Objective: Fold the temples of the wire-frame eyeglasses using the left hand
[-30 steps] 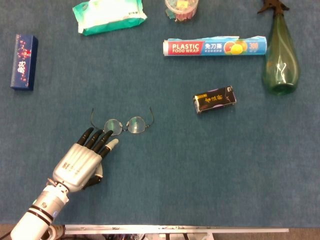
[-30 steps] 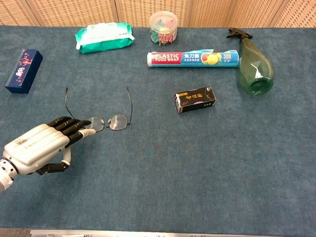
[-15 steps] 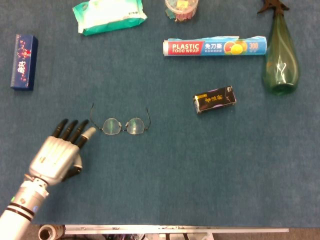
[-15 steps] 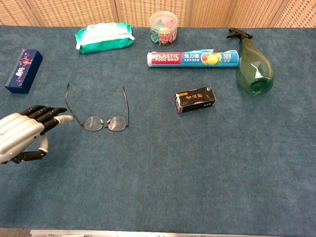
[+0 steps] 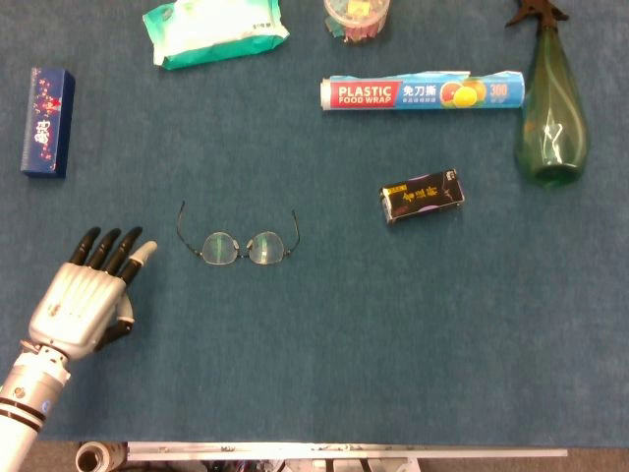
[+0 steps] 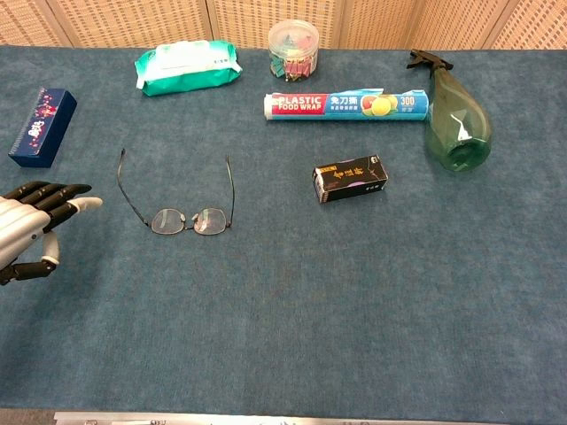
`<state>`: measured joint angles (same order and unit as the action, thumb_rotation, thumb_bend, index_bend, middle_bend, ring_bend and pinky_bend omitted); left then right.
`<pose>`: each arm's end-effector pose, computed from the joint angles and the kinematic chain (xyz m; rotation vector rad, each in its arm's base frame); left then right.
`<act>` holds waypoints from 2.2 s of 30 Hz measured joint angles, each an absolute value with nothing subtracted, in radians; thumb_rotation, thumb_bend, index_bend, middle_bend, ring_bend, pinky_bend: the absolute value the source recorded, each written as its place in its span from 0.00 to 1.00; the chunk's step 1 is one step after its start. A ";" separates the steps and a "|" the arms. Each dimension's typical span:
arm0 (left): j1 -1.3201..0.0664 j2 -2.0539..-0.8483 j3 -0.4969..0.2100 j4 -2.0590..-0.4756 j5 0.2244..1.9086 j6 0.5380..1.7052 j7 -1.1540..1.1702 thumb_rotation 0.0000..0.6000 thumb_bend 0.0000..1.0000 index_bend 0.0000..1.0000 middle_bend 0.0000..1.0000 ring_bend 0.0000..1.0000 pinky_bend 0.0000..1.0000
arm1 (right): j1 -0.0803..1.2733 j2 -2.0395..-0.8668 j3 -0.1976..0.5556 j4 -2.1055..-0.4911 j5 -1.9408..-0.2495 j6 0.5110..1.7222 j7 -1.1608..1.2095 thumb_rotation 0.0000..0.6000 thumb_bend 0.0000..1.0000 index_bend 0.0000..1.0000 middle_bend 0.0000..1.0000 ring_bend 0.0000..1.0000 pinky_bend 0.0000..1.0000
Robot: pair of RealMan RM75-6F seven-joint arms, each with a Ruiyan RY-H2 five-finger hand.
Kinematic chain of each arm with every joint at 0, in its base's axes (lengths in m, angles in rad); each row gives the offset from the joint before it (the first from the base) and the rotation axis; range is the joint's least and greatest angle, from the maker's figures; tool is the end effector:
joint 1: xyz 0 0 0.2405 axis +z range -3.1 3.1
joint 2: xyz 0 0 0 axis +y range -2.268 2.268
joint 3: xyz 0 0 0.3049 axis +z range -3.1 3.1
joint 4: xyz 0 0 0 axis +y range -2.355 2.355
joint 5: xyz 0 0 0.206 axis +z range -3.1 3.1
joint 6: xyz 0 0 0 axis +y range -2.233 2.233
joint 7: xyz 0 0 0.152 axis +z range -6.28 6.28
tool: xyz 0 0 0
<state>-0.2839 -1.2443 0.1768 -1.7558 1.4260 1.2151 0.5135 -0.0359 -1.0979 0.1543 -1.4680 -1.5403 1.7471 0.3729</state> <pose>-0.3121 0.1883 0.0652 -1.9220 -0.8720 -0.5379 -0.3675 -0.1621 0.2538 1.1205 -0.7956 1.2392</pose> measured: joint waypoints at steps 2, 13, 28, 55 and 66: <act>-0.283 -1.241 0.166 -1.752 1.420 1.215 0.508 0.49 0.87 0.07 0.00 0.00 0.00 | -0.036 -1.098 0.155 -1.468 -1.539 1.747 0.373 1.00 0.19 0.33 0.29 0.23 0.38; -0.286 -1.254 0.081 -1.718 1.368 1.233 0.473 0.99 0.78 0.07 0.00 0.00 0.00 | -0.036 -1.098 0.153 -1.469 -1.543 1.749 0.370 1.00 0.19 0.33 0.29 0.23 0.38; -0.318 -1.391 -0.062 -1.590 1.327 1.310 0.499 1.00 0.49 0.07 0.00 0.00 0.00 | -0.037 -1.098 0.154 -1.469 -1.542 1.750 0.373 1.00 0.19 0.33 0.29 0.23 0.38; -0.357 -1.442 -0.088 -1.611 1.322 1.304 0.551 1.00 0.32 0.06 0.00 0.00 0.00 | -0.036 -1.095 0.154 -1.468 -1.540 1.748 0.380 1.00 0.19 0.33 0.29 0.23 0.38; -0.369 -1.470 -0.084 -1.655 1.335 1.307 0.580 1.00 0.32 0.06 0.00 0.00 0.00 | -0.040 -1.095 0.153 -1.464 -1.542 1.755 0.388 1.00 0.19 0.33 0.29 0.23 0.38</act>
<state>-0.3694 -1.4704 -0.0836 -1.6548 1.3353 1.3065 0.5803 -0.0395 -1.0948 0.1535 -1.4644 -1.5424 1.7547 0.3876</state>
